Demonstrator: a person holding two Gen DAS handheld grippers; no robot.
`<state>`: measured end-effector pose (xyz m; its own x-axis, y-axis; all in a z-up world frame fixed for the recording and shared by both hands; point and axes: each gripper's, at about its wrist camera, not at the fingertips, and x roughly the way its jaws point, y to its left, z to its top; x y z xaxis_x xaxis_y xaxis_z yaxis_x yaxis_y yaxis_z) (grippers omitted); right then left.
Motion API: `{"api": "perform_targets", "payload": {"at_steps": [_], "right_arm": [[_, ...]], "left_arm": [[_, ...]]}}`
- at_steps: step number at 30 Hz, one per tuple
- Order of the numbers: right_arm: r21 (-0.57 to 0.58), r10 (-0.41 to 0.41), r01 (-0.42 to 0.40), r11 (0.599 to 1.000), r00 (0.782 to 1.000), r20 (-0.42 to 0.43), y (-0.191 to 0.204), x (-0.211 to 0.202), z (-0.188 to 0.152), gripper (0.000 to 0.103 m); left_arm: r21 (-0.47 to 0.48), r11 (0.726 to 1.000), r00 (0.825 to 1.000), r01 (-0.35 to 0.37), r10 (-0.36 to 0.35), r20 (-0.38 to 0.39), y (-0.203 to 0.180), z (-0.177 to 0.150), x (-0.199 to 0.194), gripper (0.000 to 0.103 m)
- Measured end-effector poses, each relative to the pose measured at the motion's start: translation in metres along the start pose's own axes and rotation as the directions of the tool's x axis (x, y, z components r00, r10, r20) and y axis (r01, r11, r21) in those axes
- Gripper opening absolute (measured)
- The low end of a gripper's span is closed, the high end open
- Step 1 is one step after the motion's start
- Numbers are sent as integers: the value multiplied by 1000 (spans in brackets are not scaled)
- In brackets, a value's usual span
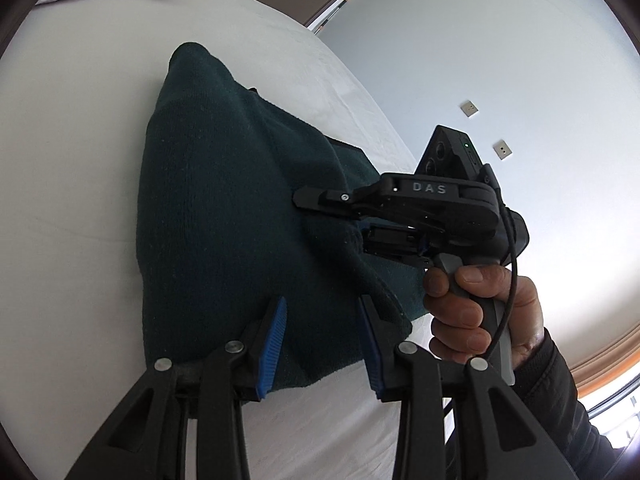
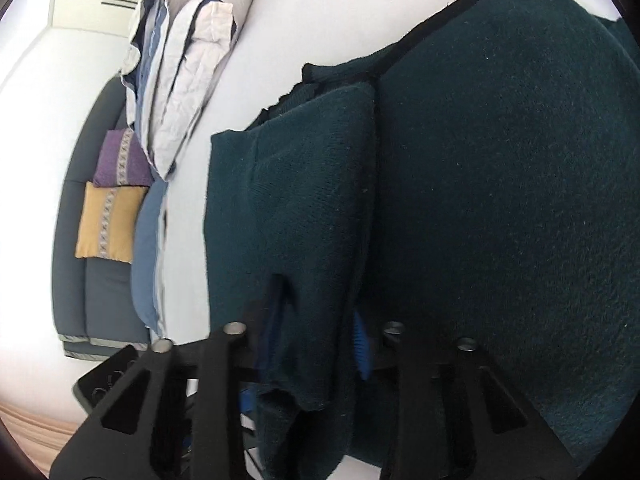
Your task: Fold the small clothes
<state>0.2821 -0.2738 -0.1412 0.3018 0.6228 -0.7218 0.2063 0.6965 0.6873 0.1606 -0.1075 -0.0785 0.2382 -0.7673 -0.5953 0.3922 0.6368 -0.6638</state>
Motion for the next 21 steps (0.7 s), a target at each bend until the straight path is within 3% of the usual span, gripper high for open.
{"api": "perform_targets", "payload": {"at_steps": [7,13,21], "right_arm": [[-64,-41,44,997,998,37,-3,-33,9,11],[-52,-89,94,994,992,87,-35,-86,24,11],[-36,-122,126,991,987,102,-72,-129,34,11]], "left_arm": [[8,1000,1000,-6,6,20,3,-1,-14,41],[69,998,999,-8,4,52,-15,7,-23,51],[155,988,999,-17,11,44,-23,25,-25,51]]}}
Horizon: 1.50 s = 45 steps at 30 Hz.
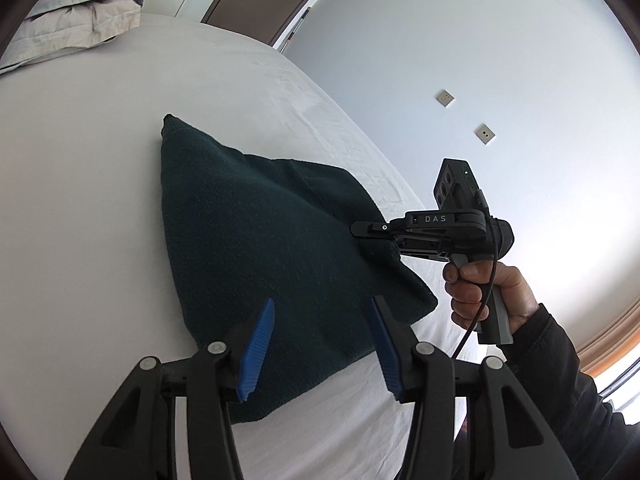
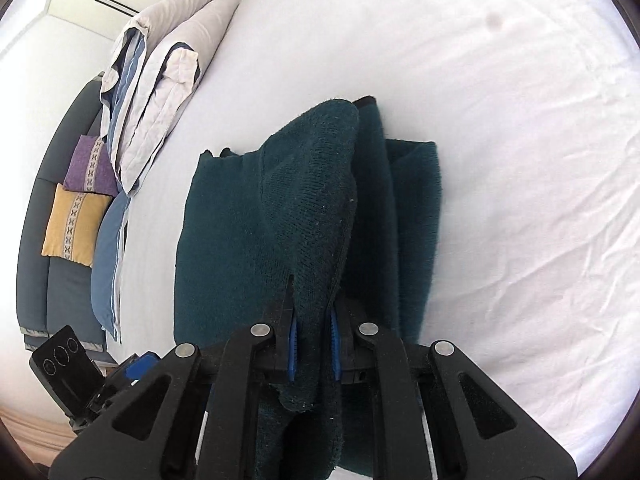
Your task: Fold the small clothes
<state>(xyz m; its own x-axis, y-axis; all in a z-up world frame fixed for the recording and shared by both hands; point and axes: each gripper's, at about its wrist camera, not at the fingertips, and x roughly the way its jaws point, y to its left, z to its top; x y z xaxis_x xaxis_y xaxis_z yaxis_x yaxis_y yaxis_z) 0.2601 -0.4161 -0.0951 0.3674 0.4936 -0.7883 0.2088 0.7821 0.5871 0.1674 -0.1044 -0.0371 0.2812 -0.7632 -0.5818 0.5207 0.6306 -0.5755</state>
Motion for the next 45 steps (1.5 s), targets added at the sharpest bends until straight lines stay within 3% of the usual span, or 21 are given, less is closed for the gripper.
{"api": "perform_targets", "payload": {"at_steps": [5,9,12,13,16,19,20,22,23,24,33,37,42,45], "right_arm": [[42,18,-18,999,1000,2,-29,7,4,11],[131,105,-110,985,993,47,-48,16,-3,15],[174,143,-150,973,988,49,-51,6,-20,18],[179,159,-166,970,986,54,-50,2,-27,21],[190,208,-216,958,976,61,-41,-8,-51,45],[163,204,-206,965,979,28,-32,-12,-72,50],[163,189,-188,968,982,13,-28,-10,-77,50],[142,158,-157,977,987,7,-28,-7,-85,38],[151,130,-130,980,991,8,-32,-7,-91,18],[175,132,-132,976,991,13,-41,-10,-97,11],[239,195,-208,948,978,78,-84,-29,-150,8],[279,285,-312,908,949,136,-116,-21,-154,6],[224,221,-244,944,968,121,-103,-24,-147,6],[209,244,-259,943,965,93,-107,-28,-153,7]], "left_arm": [[26,999,999,-35,36,-41,0,4,24,52],[13,998,993,-66,67,-97,15,-8,45,53],[5,998,994,-57,58,-90,19,-14,46,53],[4,998,994,-57,57,-91,19,-14,46,53],[10,998,993,-62,62,-97,16,-13,46,53],[16,998,992,-68,69,-101,15,-15,46,53],[17,997,992,-70,71,-103,14,-16,46,53],[19,997,991,-76,78,-106,13,-16,46,53],[18,997,991,-77,79,-108,12,-15,46,53],[16,997,991,-77,78,-110,12,-14,46,53],[63,993,985,-102,110,-136,3,-19,46,53],[86,990,981,-110,122,-148,5,-24,54,53],[53,994,984,-94,100,-147,8,-22,53,53],[50,994,984,-99,105,-143,6,-23,50,53]]}}
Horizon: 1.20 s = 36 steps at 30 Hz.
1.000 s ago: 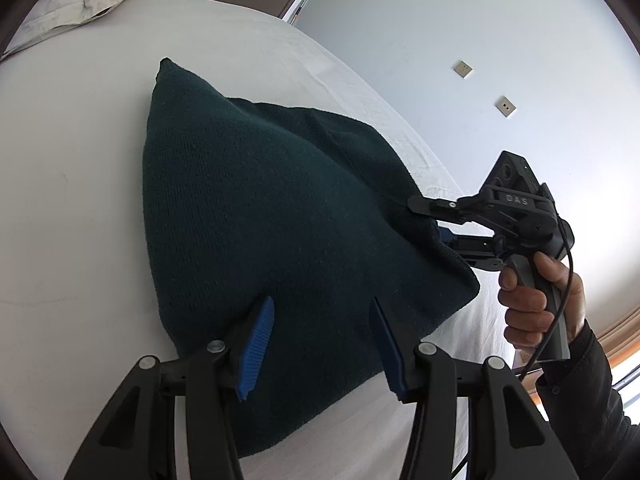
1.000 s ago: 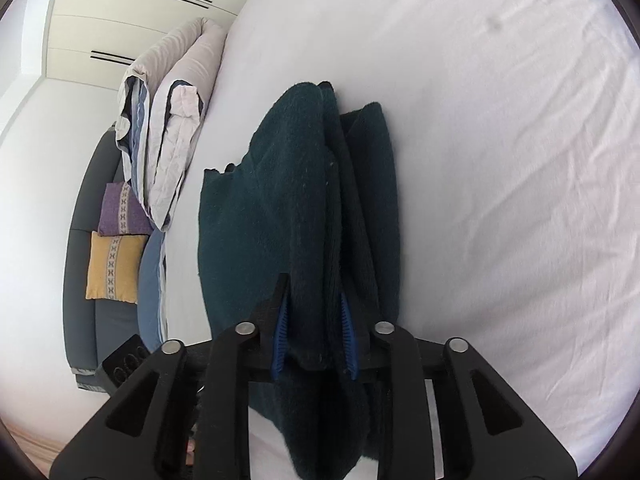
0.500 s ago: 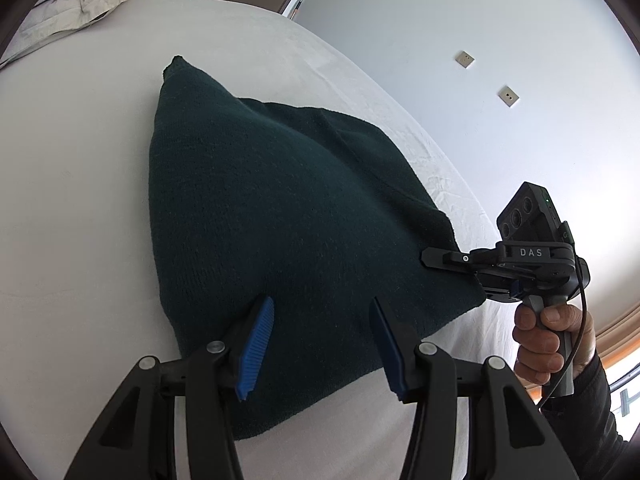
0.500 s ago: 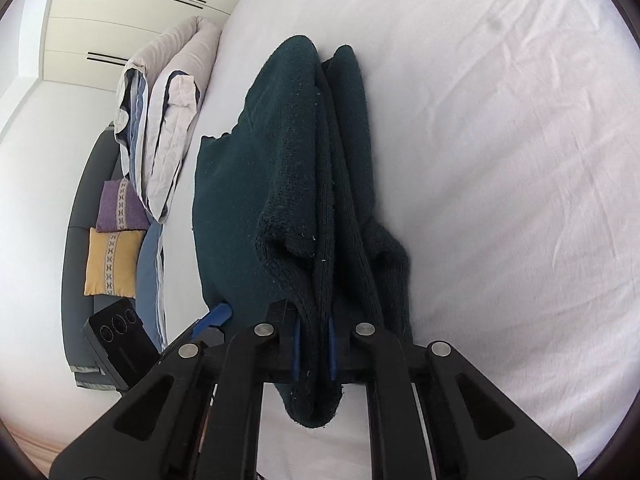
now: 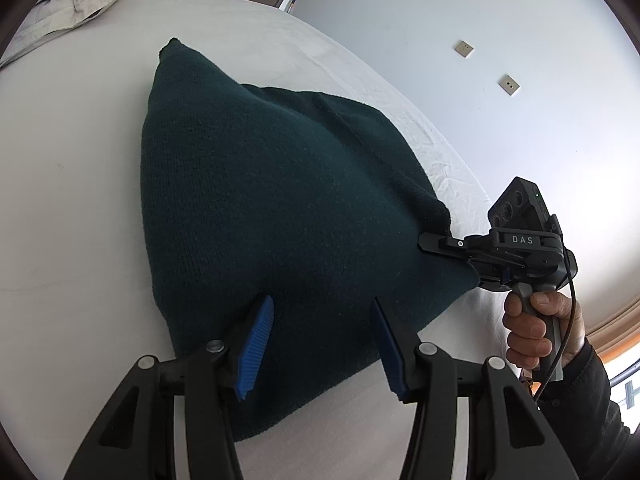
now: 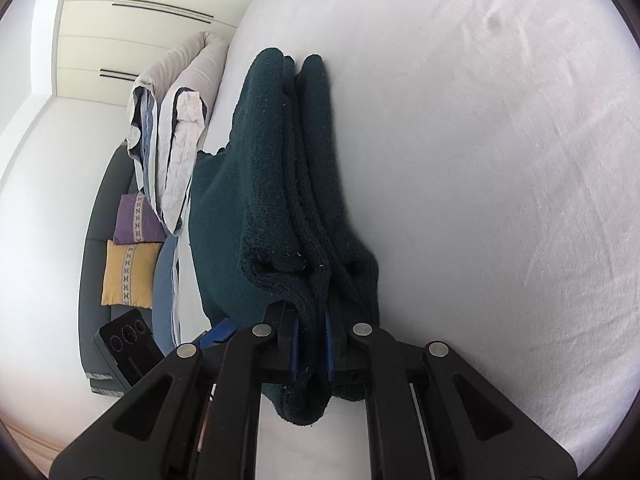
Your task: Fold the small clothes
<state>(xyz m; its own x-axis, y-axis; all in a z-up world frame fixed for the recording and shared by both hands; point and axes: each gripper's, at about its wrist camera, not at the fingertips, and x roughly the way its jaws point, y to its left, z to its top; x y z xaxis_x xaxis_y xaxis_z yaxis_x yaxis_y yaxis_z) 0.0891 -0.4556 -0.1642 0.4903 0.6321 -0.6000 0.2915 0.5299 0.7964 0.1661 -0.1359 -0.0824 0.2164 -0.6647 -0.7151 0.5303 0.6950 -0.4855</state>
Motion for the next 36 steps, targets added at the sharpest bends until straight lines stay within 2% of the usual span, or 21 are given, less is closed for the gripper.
{"api": "perform_targets", "payload": {"at_steps": [3,5,6,7,9,12,14,15,16,17,19,20,23,24,26,28,29,32,34,36], "right_arm": [[13,-40,40,999,998,41,0,-26,-10,12],[-26,-141,146,989,981,134,16,-48,-12,21],[-58,-166,180,982,969,183,27,-58,-15,21],[-89,-123,144,986,971,206,36,-68,-16,21],[-145,-14,40,989,984,180,58,-64,-12,21],[-202,10,14,979,993,117,76,-38,-5,21],[-159,-13,25,987,997,77,67,-14,3,21],[-120,-49,57,991,997,66,55,-4,7,18],[-92,-43,49,995,997,59,39,3,11,12],[-68,4,1,998,998,68,24,0,12,0],[-1,116,-117,993,988,99,-5,-8,14,0],[6,133,-134,991,984,116,-11,-14,12,0],[-55,60,-52,997,987,151,3,-24,7,0],[-76,59,-48,996,986,158,10,-31,4,4],[-130,112,-91,987,980,166,27,-42,-7,4],[-179,142,-113,977,977,159,42,-48,-13,4],[-191,125,-95,977,981,150,45,-44,-13,5],[-125,-32,45,991,993,110,31,-19,0,5],[-83,3,6,997,994,108,21,-14,7,4],[-124,10,9,992,988,154,35,-20,11,5]], "left_arm": [[6,1000,1000,-2,2,11,-6,1,-9,54],[13,1000,999,-11,11,33,-8,3,-16,54],[19,1000,999,-13,12,48,-10,6,-19,54],[27,1000,998,-14,12,59,-12,9,-20,54],[41,999,997,-27,23,77,-16,17,-20,54],[50,998,996,-44,40,75,-17,28,-10,54],[49,997,997,-59,56,58,-12,33,0,54],[46,998,998,-52,50,47,-9,34,5,54],[43,998,998,-41,39,48,-6,33,8,54],[42,999,998,-29,27,55,-3,33,9,54],[36,999,998,3,-5,65,2,32,8,54],[34,999,997,12,-14,70,4,30,8,54],[32,999,997,14,-17,73,3,29,4,54],[24,1000,997,10,-12,76,2,30,1,54],[16,1000,994,10,-11,109,0,30,-9,54],[20,1000,990,-5,3,140,-1,31,-14,62],[21,1000,991,-21,18,130,0,30,-11,64],[28,999,994,-23,20,107,5,28,-3,64],[26,999,994,-25,22,106,3,28,-9,63],[21,999,990,-27,24,142,0,29,-23,63]]}}
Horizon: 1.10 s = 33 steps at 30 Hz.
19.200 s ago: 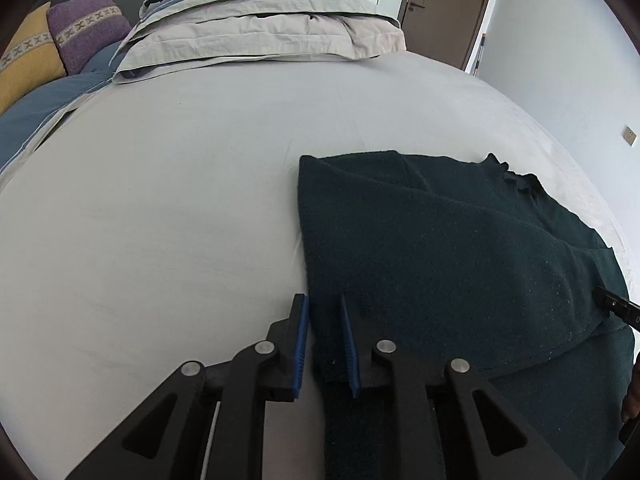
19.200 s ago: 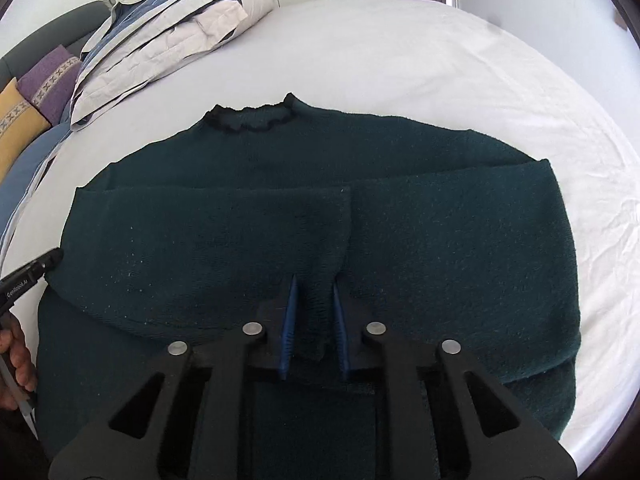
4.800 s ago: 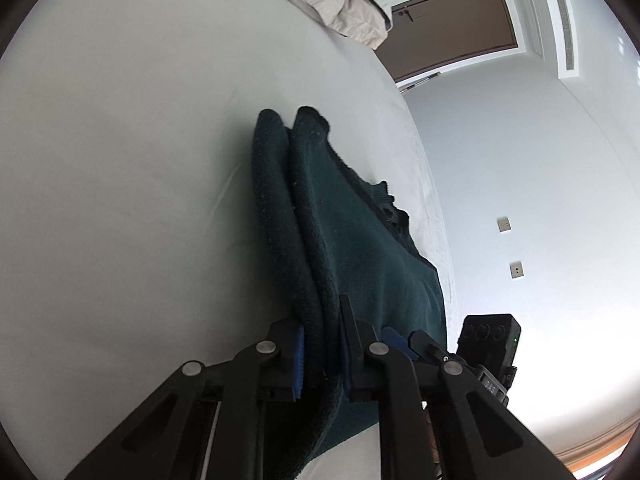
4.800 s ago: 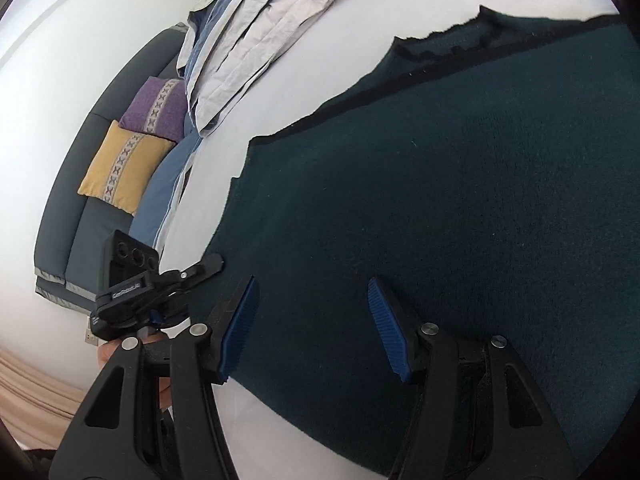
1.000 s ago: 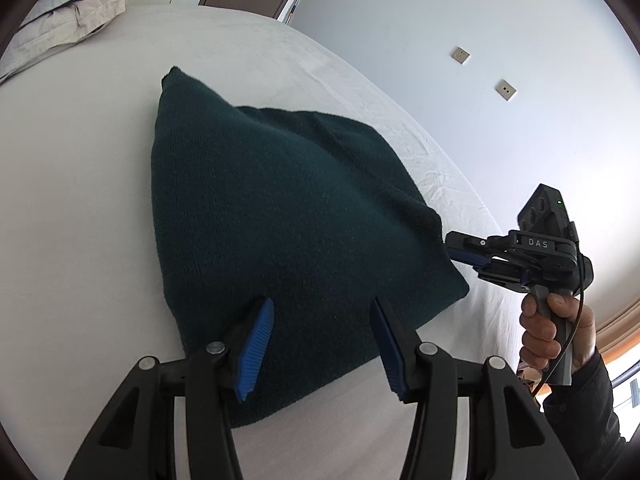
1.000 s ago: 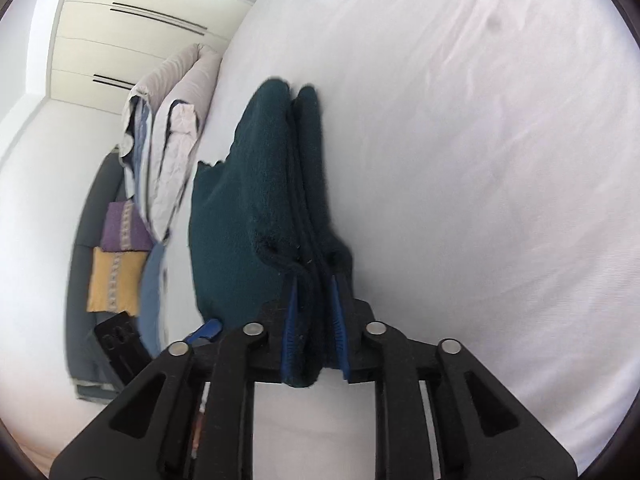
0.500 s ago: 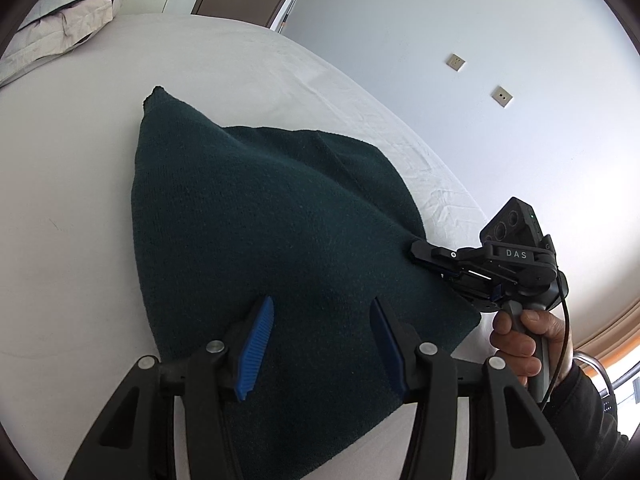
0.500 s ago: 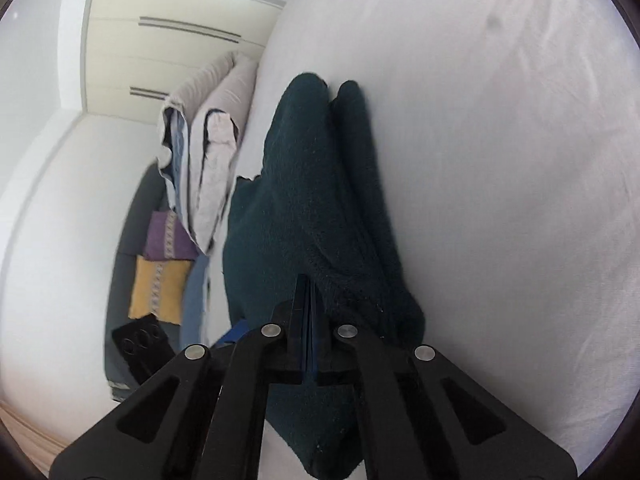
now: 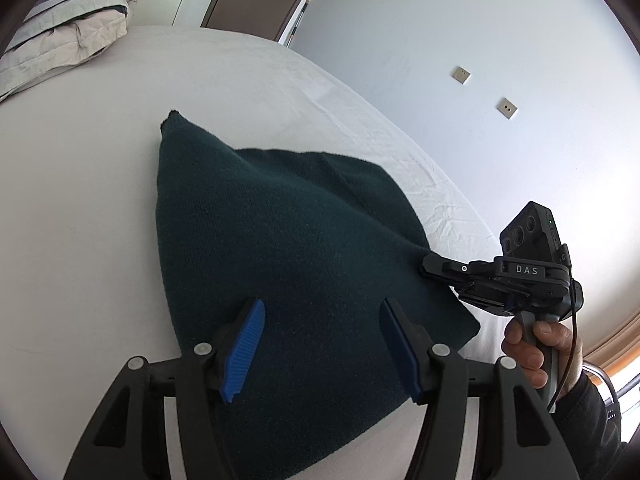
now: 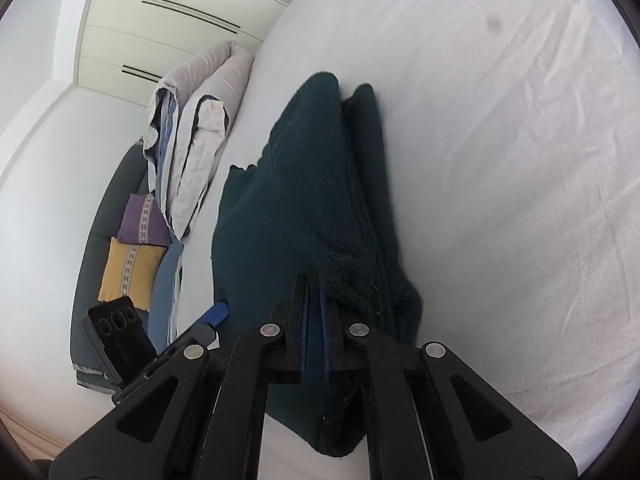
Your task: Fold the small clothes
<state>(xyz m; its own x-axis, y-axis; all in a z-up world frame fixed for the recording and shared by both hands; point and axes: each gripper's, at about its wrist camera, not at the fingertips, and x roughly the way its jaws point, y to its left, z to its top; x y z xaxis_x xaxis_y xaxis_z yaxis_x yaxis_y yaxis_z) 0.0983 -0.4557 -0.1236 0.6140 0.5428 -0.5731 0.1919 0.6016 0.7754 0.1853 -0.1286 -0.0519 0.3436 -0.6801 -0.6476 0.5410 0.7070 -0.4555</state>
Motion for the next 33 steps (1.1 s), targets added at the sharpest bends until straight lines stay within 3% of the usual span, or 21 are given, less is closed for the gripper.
{"api": "perform_targets", "payload": {"at_steps": [4,7,8,9,13,14,15,17,18,20,23,26,29,31,33], "right_arm": [[-38,82,-81,996,996,29,26,4,23,5],[-55,43,-43,998,999,-6,32,29,43,10],[-58,-7,6,998,1000,-27,29,41,49,24],[-61,-72,69,996,997,-35,27,54,53,28],[-114,-95,99,989,995,37,38,34,53,29],[-133,-99,108,985,992,78,44,24,53,34],[-139,-119,135,981,986,117,47,12,53,53],[-135,-173,198,971,969,177,53,-5,57,75],[-145,-175,202,969,968,179,55,-8,59,79],[-154,-184,202,967,975,126,57,-3,63,79],[-126,-221,222,967,975,18,45,16,63,79],[-49,-213,210,976,975,-58,15,34,55,77],[-6,-140,140,990,988,-67,4,42,52,62],[18,-106,108,994,991,-87,0,49,52,56],[25,-97,101,995,987,-126,-5,57,53,42]], "left_arm": [[-17,1000,999,-7,7,41,4,16,-7,64],[-15,999,999,-47,47,-2,12,23,11,69],[-22,998,998,-59,59,-17,18,21,18,69],[-31,998,998,-54,53,-21,23,20,21,68],[-44,998,998,-45,47,43,23,20,0,69],[-47,998,996,-47,51,73,24,21,-8,70],[-54,997,993,-54,59,98,27,23,-13,76],[-104,991,990,-89,99,101,40,26,-14,87],[-140,985,991,-98,111,81,49,26,-10,88],[-211,972,993,-102,111,34,67,24,-2,87],[-294,955,999,-50,46,-20,82,14,12,87],[-317,949,999,-7,-9,-49,82,11,23,82],[-316,949,995,8,-39,-91,78,15,37,70],[-313,950,992,-1,-38,-117,75,18,44,68],[-314,949,991,-2,-40,-128,75,21,49,61]]}}
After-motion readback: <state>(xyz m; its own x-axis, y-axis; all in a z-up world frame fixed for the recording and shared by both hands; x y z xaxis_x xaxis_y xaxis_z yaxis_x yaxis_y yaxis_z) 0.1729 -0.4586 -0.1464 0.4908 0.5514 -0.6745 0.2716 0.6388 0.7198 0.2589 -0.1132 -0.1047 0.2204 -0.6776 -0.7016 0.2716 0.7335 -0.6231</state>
